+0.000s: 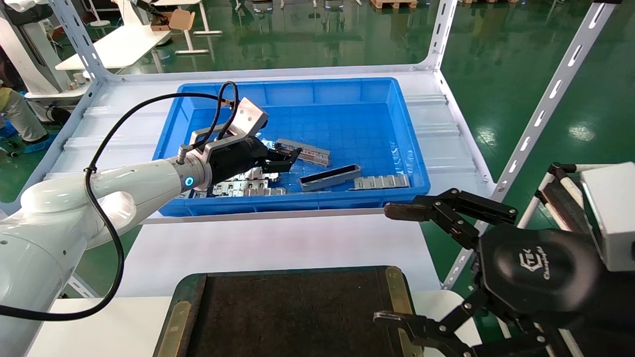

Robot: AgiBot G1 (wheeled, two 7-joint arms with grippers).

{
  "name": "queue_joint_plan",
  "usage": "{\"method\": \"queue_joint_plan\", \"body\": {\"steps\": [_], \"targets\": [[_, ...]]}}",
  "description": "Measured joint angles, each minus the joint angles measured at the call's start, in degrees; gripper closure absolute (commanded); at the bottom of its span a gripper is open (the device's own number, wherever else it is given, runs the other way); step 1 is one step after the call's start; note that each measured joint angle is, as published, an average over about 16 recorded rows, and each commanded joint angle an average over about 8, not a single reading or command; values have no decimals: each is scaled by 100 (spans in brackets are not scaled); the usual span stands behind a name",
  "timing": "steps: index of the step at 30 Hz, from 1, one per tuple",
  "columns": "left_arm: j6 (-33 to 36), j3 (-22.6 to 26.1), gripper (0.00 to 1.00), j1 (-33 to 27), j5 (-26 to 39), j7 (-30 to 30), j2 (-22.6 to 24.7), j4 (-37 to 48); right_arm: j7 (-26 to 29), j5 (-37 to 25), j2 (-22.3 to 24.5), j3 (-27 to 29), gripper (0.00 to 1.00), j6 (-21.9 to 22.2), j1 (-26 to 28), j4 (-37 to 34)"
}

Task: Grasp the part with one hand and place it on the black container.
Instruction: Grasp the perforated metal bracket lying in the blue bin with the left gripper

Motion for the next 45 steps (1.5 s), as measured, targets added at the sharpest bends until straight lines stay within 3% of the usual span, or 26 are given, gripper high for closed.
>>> {"method": "queue_joint_plan", "body": {"steps": [14, 16, 19, 21, 24, 27, 29, 45], "targets": [[-95, 219, 0, 57, 50, 119, 28, -159, 0, 0, 0, 0, 2, 0, 0, 0], [-124, 257, 0, 63, 53, 132, 33, -189, 0, 0, 0, 0, 10, 0, 0, 0], [-174, 319, 1, 76, 55, 153, 40, -239, 0, 0, 0, 0, 37, 0, 0, 0], [-210, 363, 11, 87, 53, 167, 43, -275, 0, 0, 0, 0, 61, 0, 0, 0], [-262, 434, 45, 106, 48, 191, 48, -330, 0, 0, 0, 0, 89, 0, 0, 0], [-312, 507, 82, 129, 33, 214, 52, -384, 0, 0, 0, 0, 100, 0, 0, 0], [-345, 556, 97, 144, 19, 228, 54, -419, 0, 0, 0, -1, 100, 0, 0, 0], [-601, 927, 100, 241, -265, 246, 62, -629, 0, 1, 0, -1, 100, 0, 0, 0]]}}
